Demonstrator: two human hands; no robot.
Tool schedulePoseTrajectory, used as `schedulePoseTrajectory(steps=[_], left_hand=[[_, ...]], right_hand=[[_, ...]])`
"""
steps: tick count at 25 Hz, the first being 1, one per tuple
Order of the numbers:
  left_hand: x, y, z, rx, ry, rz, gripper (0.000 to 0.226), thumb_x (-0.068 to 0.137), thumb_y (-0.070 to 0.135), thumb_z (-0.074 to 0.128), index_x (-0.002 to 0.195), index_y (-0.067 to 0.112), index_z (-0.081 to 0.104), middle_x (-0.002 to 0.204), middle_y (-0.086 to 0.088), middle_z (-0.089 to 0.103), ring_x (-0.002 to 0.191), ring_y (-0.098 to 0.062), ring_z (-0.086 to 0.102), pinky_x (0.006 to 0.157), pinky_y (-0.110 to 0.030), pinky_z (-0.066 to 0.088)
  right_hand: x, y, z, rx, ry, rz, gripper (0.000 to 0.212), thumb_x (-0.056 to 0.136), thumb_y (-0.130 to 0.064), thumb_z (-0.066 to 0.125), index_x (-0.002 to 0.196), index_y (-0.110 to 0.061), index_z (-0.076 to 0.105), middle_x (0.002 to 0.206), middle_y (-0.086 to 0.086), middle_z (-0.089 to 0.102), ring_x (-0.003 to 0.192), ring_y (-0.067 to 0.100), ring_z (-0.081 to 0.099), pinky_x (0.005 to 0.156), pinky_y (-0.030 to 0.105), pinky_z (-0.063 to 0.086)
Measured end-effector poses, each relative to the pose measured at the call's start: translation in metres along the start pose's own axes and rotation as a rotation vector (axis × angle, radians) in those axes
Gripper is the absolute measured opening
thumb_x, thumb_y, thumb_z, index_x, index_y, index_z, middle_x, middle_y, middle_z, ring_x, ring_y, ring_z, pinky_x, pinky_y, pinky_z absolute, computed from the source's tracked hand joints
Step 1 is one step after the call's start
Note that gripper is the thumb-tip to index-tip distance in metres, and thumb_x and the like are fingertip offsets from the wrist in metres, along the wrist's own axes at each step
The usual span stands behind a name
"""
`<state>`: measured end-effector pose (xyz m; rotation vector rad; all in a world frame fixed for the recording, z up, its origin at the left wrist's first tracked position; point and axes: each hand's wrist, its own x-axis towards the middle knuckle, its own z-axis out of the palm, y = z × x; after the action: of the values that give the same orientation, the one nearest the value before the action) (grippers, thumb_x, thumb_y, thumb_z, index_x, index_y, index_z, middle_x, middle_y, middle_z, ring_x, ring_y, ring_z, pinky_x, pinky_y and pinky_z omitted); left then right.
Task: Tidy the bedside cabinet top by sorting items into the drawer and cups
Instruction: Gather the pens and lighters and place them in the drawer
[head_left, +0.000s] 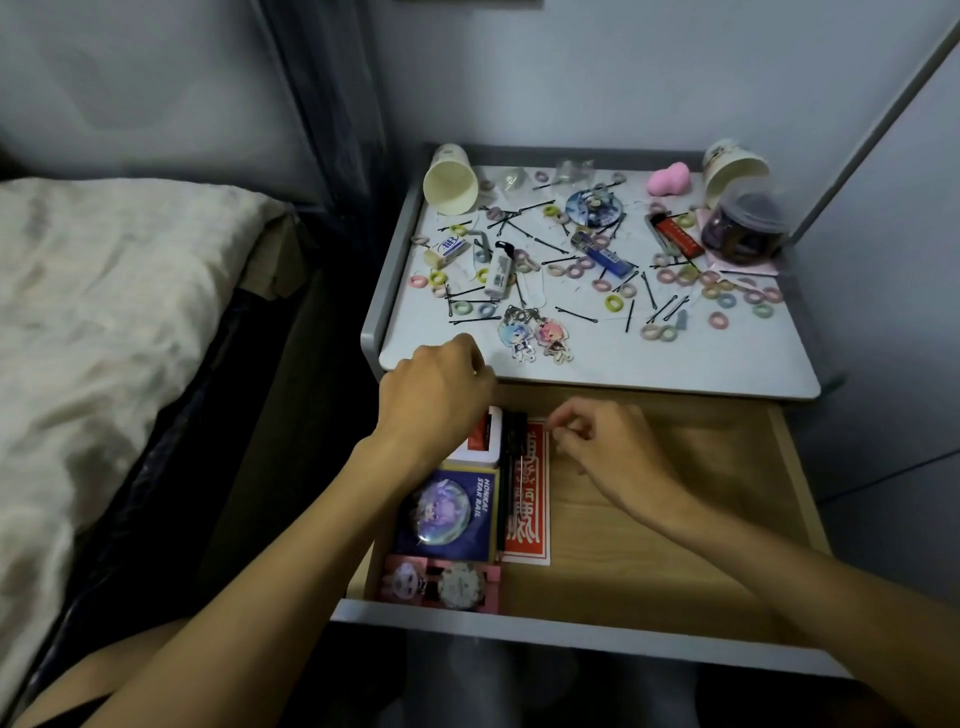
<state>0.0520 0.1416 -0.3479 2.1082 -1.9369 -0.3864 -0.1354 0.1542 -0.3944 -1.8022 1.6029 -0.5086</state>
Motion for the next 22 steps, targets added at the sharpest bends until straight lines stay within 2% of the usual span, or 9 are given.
schedulePoseTrajectory(steps=[3,6,9,11,15,18,20,22], left_hand=[[0.011,0.013,-0.009,-0.186,0.097,0.003,0.019,0.090,0.035,0.051,0.103,0.025,0.061,0.101,-0.003,0.070,0.092,-0.029,0.063,0.078,-0.042,0.053],[0.042,0.023,-0.011,-0.223,0.196,0.029,0.022,0.092,0.026,0.056,0.111,0.015,0.061,0.108,-0.009,0.068,0.096,-0.031,0.062,0.080,-0.042,0.053],[0.083,0.034,-0.001,-0.151,0.157,0.034,0.029,0.094,0.023,0.056,0.119,0.009,0.055,0.117,-0.015,0.063,0.103,-0.035,0.058,0.077,-0.038,0.047],[0.109,0.041,0.009,-0.067,0.134,0.029,0.032,0.095,0.024,0.052,0.122,0.007,0.051,0.120,-0.019,0.060,0.105,-0.040,0.056,0.079,-0.042,0.047],[0.143,0.051,0.021,0.055,0.142,0.033,0.030,0.096,0.018,0.043,0.123,0.003,0.046,0.114,-0.024,0.058,0.100,-0.044,0.056,0.077,-0.046,0.043],[0.153,0.053,0.024,0.108,0.129,0.033,0.041,0.097,0.016,0.042,0.135,0.004,0.038,0.110,-0.024,0.058,0.096,-0.044,0.057,0.072,-0.045,0.042],[0.157,0.056,0.025,0.105,0.112,0.021,0.045,0.095,0.014,0.044,0.139,0.005,0.034,0.109,-0.024,0.059,0.096,-0.044,0.058,0.069,-0.043,0.041],[0.158,0.060,0.023,0.048,0.124,0.028,0.042,0.096,0.010,0.044,0.136,0.005,0.035,0.105,-0.023,0.060,0.090,-0.041,0.058,0.068,-0.043,0.043]], right_hand=[[0.016,-0.003,-0.053,-0.060,0.127,-0.081,0.011,0.091,-0.017,0.062,0.092,-0.025,0.070,0.076,-0.010,0.068,0.065,0.001,0.061,0.062,0.022,0.050],[0.065,0.005,-0.091,-0.212,0.257,-0.102,0.016,0.092,-0.021,0.060,0.104,-0.019,0.070,0.091,0.000,0.072,0.082,0.017,0.065,0.075,0.033,0.054],[0.121,0.006,-0.098,-0.392,0.229,-0.191,0.024,0.093,-0.027,0.059,0.111,-0.012,0.065,0.108,0.009,0.065,0.097,0.028,0.061,0.081,0.041,0.052],[0.152,0.002,-0.096,-0.459,0.199,-0.219,0.026,0.093,-0.027,0.059,0.114,-0.012,0.060,0.116,0.010,0.058,0.103,0.030,0.056,0.083,0.043,0.050],[0.188,0.002,-0.095,-0.528,0.193,-0.196,0.025,0.090,-0.008,0.057,0.116,-0.010,0.056,0.117,0.012,0.058,0.097,0.032,0.059,0.076,0.041,0.053],[0.197,0.001,-0.095,-0.536,0.154,-0.200,0.031,0.089,0.000,0.056,0.119,-0.009,0.055,0.119,0.016,0.058,0.098,0.034,0.060,0.079,0.041,0.053],[0.197,-0.001,-0.100,-0.525,0.120,-0.202,0.035,0.089,0.004,0.053,0.122,-0.007,0.053,0.121,0.017,0.054,0.097,0.034,0.059,0.080,0.044,0.053],[0.195,-0.004,-0.109,-0.548,0.134,-0.183,0.041,0.088,0.008,0.048,0.127,-0.004,0.047,0.123,0.017,0.047,0.090,0.032,0.056,0.074,0.044,0.051]])
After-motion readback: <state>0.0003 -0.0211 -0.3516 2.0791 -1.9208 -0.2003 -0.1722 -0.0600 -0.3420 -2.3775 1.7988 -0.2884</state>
